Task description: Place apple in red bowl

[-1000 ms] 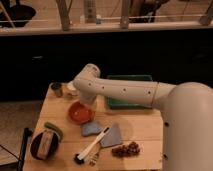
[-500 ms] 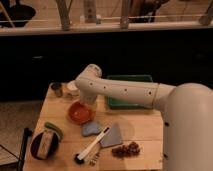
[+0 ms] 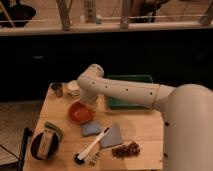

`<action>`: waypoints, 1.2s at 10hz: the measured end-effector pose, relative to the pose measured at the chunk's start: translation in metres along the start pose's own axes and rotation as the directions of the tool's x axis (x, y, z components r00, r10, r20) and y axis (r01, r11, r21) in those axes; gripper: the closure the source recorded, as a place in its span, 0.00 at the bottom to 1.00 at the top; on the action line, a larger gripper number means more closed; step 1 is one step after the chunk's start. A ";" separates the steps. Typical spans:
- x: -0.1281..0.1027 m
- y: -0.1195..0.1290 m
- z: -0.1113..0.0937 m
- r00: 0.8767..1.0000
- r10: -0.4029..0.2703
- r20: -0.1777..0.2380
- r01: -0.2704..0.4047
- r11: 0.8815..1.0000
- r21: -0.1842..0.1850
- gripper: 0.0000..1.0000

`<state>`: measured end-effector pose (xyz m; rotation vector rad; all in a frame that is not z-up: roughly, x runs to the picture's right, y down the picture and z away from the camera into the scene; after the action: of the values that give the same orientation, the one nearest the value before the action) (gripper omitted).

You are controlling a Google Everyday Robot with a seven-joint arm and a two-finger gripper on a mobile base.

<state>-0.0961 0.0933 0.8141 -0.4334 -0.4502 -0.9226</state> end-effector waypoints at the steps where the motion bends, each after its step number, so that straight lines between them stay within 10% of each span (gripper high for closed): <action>1: 0.001 0.000 0.001 1.000 -0.003 0.005 0.003 1.000 0.003 0.99; 12: 0.006 -0.004 0.007 0.998 -0.047 0.045 0.047 0.999 0.018 0.99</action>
<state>-0.0976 0.0907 0.8241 -0.4311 -0.5112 -0.9554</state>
